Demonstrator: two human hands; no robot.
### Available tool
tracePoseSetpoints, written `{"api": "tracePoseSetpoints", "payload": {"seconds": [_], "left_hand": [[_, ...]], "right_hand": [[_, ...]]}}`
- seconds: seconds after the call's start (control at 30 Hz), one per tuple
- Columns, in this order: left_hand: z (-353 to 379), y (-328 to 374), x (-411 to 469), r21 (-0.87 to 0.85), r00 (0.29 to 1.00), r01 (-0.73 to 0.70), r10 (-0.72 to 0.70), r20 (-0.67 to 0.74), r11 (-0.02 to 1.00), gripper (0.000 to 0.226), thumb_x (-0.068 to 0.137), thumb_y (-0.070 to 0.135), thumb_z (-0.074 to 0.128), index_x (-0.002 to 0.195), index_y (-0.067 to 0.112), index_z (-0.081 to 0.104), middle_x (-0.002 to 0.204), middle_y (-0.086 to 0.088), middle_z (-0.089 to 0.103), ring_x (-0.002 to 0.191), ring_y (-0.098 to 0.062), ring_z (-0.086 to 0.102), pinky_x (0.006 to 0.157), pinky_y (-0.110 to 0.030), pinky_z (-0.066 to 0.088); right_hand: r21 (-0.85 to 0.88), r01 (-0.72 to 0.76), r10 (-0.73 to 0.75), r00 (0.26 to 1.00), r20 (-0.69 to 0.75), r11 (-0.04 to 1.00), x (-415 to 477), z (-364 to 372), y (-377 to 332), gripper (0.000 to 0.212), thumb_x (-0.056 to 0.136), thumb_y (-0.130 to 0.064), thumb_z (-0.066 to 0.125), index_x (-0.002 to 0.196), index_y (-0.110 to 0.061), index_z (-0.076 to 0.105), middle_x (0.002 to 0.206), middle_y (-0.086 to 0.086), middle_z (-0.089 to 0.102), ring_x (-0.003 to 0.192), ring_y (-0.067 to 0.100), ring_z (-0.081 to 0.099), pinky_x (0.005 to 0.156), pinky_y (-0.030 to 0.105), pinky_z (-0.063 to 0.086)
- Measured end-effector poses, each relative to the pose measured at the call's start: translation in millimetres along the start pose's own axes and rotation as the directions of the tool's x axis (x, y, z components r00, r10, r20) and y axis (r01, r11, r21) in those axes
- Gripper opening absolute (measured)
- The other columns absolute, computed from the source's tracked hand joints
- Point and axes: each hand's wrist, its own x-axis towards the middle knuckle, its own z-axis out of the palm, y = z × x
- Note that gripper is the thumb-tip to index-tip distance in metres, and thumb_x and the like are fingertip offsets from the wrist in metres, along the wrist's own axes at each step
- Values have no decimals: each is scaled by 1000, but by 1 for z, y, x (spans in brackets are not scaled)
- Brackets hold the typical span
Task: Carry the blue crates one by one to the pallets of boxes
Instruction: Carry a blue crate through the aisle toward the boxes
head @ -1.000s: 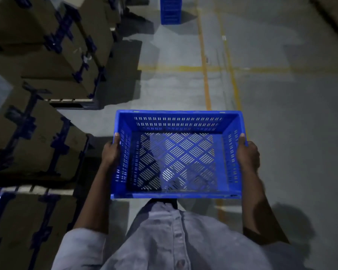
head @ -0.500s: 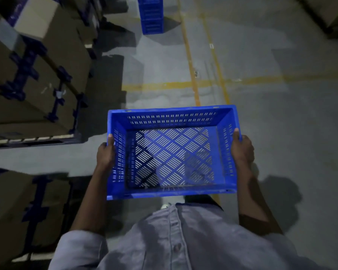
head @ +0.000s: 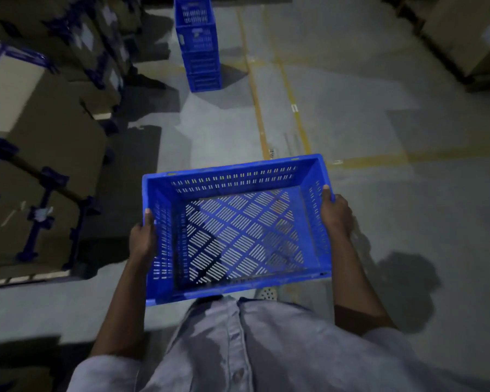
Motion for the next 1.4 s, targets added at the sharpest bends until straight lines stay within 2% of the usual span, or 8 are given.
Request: {"api": "tracePoseSetpoints", "payload": {"seconds": [0.2,0.33,0.43,0.6,0.87,1.0,1.27,1.4], "left_hand": [[56,73,78,-31,1000,-5,5,11,1000,103,85,105,54,100,4,68,81,-14,68,56,-24,60,57,-35,47],[102,111,160,-28,999,37,-37,11,999,114,76,112,54,117,8,75,118,-33,77,95,-56,77,73,-54,55],[139,145,218,-4,999,42,-41,22,999,115,76,113,52,121,9,76,123,-32,77,111,-59,74,76,-57,58],[196,226,299,6,995,25,-26,100,1000,108,76,113,50,112,15,74,113,-28,78,90,-39,80,78,-55,65],[251,363,370,88,993,-6,-4,120,996,94,91,104,43,120,20,72,109,-13,81,93,-36,83,81,-57,69],[290,400,429,78,996,26,-33,81,997,98,87,107,45,122,19,71,113,-13,80,95,-35,82,82,-58,68],[385,470,568,60,998,45,-42,-44,997,106,81,113,41,119,20,76,111,-13,81,96,-36,81,92,-67,67],[423,568,569,39,997,28,-26,-66,999,76,107,85,44,122,17,73,107,-11,77,89,-29,76,77,-45,63]], "right_hand": [[-29,54,-54,998,-7,998,104,20,-73,71,111,-72,38,124,-10,70,130,26,70,119,47,66,90,48,48],[-23,38,-38,999,3,999,176,48,-119,72,111,-72,36,125,-10,69,130,26,70,119,46,67,93,48,49],[-51,32,-32,999,2,998,229,67,-155,74,110,-74,34,129,-11,68,133,25,70,122,45,67,99,49,51],[-57,25,-26,999,-24,998,317,90,-228,76,110,-74,34,131,-10,67,133,25,69,122,45,66,99,50,51],[-56,-6,2,998,-64,998,420,121,-323,74,111,-74,32,127,-11,67,129,23,70,119,45,67,96,51,50],[-54,-25,24,999,-29,998,492,152,-368,71,110,-74,34,123,-13,67,127,21,70,116,43,68,87,45,44],[-80,36,-35,999,14,996,668,199,-484,72,109,-75,34,122,-13,69,127,22,71,117,43,68,95,49,50],[-126,106,-105,994,13,986,746,220,-563,73,110,-74,30,123,-12,66,126,25,71,118,44,68,96,50,51]]}}
